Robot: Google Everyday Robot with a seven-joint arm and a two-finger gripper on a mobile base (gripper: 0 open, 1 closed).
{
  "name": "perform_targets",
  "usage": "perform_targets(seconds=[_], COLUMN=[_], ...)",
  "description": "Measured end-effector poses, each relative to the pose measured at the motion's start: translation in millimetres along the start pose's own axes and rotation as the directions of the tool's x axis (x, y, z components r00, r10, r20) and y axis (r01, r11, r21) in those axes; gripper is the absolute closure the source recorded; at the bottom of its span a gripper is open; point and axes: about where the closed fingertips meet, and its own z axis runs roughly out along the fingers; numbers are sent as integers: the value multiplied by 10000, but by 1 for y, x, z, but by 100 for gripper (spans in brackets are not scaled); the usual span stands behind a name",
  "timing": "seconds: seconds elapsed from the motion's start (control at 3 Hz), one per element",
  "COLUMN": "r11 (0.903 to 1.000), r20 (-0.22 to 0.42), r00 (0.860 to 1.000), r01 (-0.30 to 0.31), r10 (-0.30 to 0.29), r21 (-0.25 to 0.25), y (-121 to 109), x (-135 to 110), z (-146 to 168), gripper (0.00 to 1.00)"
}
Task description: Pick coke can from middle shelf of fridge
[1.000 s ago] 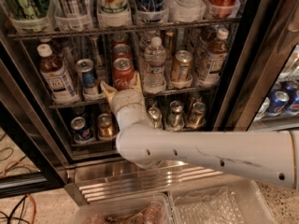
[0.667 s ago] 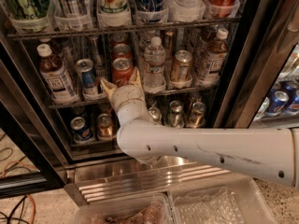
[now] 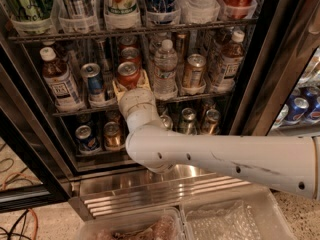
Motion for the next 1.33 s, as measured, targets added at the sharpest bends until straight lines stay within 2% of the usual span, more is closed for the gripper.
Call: perform_targets(seconds=[0.67,1.0,1.33], r11=[10000,10000,9991], r20=[-196,-196,-362], r00=[9998,9998,9990], r01=[8,8,234], r10=[-8,-8,-246], r21=[-3,-3,-341], y=[-1,-1,2], x=[5,3,-5], z=[-3,-2,2], gripper=[95,100,100])
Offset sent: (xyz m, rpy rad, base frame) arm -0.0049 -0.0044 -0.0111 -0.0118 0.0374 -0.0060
